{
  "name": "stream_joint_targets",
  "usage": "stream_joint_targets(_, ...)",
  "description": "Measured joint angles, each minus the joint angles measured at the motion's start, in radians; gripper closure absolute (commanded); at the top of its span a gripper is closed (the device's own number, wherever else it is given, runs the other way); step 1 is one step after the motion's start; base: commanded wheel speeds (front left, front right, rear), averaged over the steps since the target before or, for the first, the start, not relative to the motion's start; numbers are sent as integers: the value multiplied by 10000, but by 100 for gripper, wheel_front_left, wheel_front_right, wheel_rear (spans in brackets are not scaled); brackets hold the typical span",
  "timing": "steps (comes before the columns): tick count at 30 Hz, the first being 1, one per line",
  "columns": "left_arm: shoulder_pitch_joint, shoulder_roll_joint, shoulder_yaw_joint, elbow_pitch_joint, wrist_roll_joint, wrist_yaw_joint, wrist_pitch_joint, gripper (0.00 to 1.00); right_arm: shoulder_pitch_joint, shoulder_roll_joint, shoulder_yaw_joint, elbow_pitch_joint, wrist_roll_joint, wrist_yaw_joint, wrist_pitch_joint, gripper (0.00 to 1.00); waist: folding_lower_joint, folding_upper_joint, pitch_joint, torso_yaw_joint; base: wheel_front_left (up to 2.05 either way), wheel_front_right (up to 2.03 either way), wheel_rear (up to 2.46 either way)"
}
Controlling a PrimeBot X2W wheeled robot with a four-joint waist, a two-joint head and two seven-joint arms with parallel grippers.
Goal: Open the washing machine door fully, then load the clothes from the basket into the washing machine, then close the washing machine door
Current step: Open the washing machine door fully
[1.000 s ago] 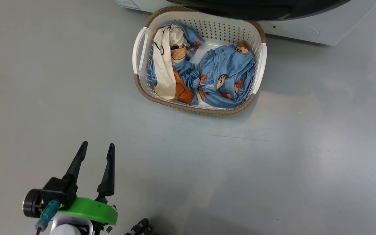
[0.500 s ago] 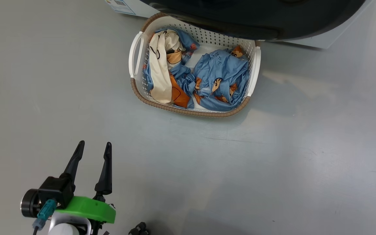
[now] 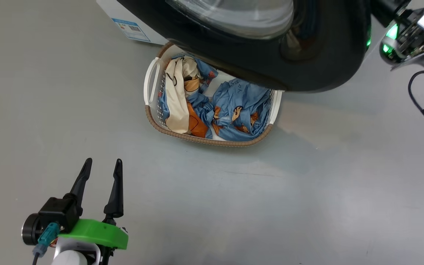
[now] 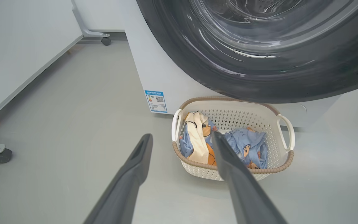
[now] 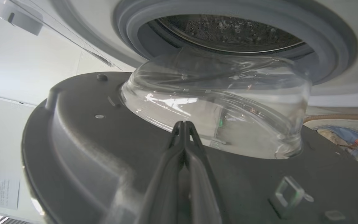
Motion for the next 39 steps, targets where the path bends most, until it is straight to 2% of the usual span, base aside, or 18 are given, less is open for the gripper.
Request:
stream_joint_targets(13, 96, 0, 10, 134, -267, 0, 0, 0, 1677, 830, 481, -295, 169, 0, 111, 100, 1, 0, -1140, -246, 0, 0, 0)
stream_joint_targets(19, 367, 6, -295, 125, -372, 29, 0, 0, 2381, 1346, 855, -604, 15, 0, -69, 100, 0, 0, -1696, -336, 0, 0, 0)
stream_joint_targets(24, 582, 13, -598, 96, -579, 314, 0, 0, 2921, 1841, 1227, -709, -44, -2, -253, 100, 0, 0, -2160, -440, 0, 0, 0)
stream_joint_targets(39, 1189, 92, -1979, -280, -802, 1356, 0, 0, 4194, 2084, 2330, -796, -40, 0, -744, 100, 0, 0, -3377, -540, 0, 0, 0)
